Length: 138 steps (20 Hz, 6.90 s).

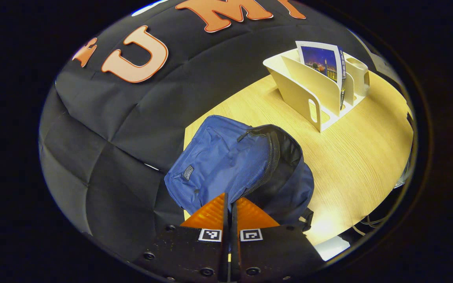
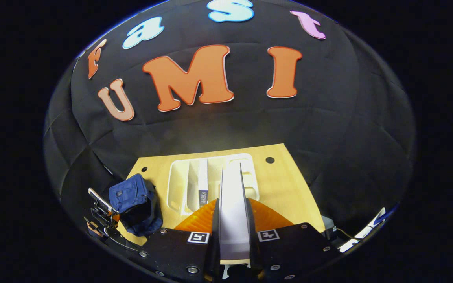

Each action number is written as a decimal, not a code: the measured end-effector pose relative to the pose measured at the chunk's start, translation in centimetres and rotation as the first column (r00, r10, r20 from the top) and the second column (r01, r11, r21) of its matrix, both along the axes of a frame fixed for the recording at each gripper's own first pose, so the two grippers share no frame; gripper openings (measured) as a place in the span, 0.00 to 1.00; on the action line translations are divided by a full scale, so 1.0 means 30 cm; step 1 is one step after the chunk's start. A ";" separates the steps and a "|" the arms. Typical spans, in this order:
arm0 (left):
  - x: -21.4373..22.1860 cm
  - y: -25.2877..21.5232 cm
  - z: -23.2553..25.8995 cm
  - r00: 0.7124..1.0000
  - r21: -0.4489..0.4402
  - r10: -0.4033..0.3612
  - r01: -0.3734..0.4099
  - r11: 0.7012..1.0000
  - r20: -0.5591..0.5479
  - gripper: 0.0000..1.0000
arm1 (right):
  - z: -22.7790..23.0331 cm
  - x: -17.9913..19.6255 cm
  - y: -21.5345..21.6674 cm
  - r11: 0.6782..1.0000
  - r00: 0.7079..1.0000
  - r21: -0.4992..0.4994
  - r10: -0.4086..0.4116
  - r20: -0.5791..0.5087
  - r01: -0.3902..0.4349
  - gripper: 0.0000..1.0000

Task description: Open the schoolbag, grab two books from the bookshelf and put them into the schoolbag.

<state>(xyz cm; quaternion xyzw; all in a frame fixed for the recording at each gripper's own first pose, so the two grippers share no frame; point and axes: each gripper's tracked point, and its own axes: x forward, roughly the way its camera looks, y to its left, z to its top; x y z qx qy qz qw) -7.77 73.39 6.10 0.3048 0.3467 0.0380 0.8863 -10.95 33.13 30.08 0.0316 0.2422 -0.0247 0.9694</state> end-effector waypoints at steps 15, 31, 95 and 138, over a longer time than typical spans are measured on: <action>0.024 0.019 -0.011 0.997 0.003 -0.072 0.072 0.997 -0.041 0.03 | 0.193 -0.080 -0.351 0.973 0.970 0.013 -0.232 0.072 0.232 0.29; 0.076 -0.001 -0.035 0.992 0.015 -0.101 0.102 0.995 -0.070 0.03 | 0.241 -0.282 -0.532 0.920 0.916 0.000 -0.390 0.091 0.392 0.29; 0.212 0.090 0.283 0.966 -0.219 -0.149 0.195 0.956 0.210 0.00 | -0.639 0.467 1.364 0.742 0.994 0.666 0.015 0.106 -0.082 0.29; 0.261 0.015 0.240 0.977 -0.231 -0.158 0.187 0.955 0.140 0.01 | -0.259 0.675 0.520 0.992 0.994 -0.054 0.110 -0.011 -0.110 0.96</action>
